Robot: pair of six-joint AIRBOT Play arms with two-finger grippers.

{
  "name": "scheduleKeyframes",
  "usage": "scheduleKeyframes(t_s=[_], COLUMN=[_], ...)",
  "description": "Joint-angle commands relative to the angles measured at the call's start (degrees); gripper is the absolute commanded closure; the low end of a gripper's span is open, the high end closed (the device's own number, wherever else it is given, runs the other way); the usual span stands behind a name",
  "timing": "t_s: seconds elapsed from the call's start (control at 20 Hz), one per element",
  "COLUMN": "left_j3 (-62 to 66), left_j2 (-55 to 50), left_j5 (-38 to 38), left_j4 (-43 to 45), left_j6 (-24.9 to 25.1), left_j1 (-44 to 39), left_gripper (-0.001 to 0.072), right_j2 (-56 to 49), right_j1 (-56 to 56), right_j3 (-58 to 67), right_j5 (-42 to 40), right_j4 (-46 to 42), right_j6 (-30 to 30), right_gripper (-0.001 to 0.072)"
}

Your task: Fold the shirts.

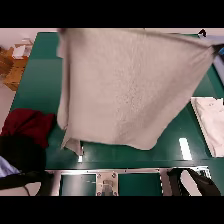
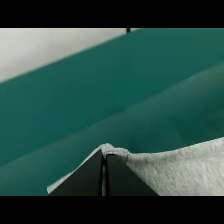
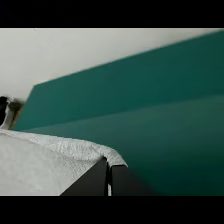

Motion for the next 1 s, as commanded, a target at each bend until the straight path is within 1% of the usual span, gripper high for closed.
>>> scheduleKeyframes(t_s=[0.0, 0.1, 0.15, 0.25, 0.3, 0.35, 0.4, 0.45, 0.5, 0.6, 0.7, 0.8, 0.85, 0.95], left_j3=[-0.35, -0.33, -0.31, -0.28, -0.31, 0.35, 2.1, 4.44, 7.08, 10.01, 8.68, 6.82, 5.95, 5.2], left_j2=[-17.18, -23.5, -25.51, -27.52, -27.45, -27.3, -27.32, -27.32, -27.32, -27.17, -26.6, -26.62, -26.62, -26.67], left_j5=[6.12, 8.0, 8.09, 7.72, 7.1, 5.22, 1.18, -3.87, -9.73, -19.96, -27.34, -32.48, -33.88, -35.58], left_j4=[-14.51, -23.08, -25.79, -26.6, -26.1, -26.03, -25.99, -25.99, -25.99, -26.12, -26.95, -27.45, -27.45, -27.43], left_j6=[5.77, 9.92, 11.26, 11.15, 11.15, 11.02, 9.84, 9.05, 8.46, 4.87, 3.19, 3.19, 3.21, 3.28], left_j1=[-0.02, -0.02, -0.02, 0.0, 0.42, 1.11, 2.6, 4.44, 6.78, 11.74, 16.28, 19.76, 20.98, 22.77], left_gripper=[0.0681, 0.0681, 0.0681, 0.0679, 0.0605, 0.0276, 0.009, 0.0091, 0.0091, 0.0091, 0.0091, 0.0091, 0.0091, 0.0091], right_j2=[-12.04, -21.49, -26.16, -33.27, -35.36, -36.65, -36.85, -36.59, -36.13, -34.1, -30.84, -26.69, -24.81, -21.97], right_j1=[-0.02, -0.02, 0.0, 0.0, -0.07, -0.44, -1.38, -2.89, -4.92, -9.94, -13.94, -16.35, -16.68, -16.33], right_j3=[-10.34, -9.97, -9.05, -7.1, -6.25, -5.25, -4.11, -2.69, -1.07, -0.31, -3.58, -10.03, -13.92, -22.4], right_j5=[-10.12, -13.14, -13.7, -13.55, -13.2, -12.31, -10.69, -7.65, -3.19, 7.26, 15.8, 21.44, 22.62, 22.56], right_j4=[0.15, 0.22, 0.46, 2.12, 2.08, 2.05, 1.75, 0.66, -1.42, -6.51, -13.22, -21.05, -22.77, -22.56], right_j6=[-4.96, -5.57, -5.84, -6.6, -6.6, -6.6, -6.62, -6.6, -6.58, -4.83, -0.76, 4.26, 5.18, 5.73], right_gripper=[0.0696, 0.0696, 0.0696, 0.0693, 0.0629, 0.0531, 0.0478, 0.0424, 0.0413, 0.0414, 0.0409, 0.0289, 0.0277, 0.0277])
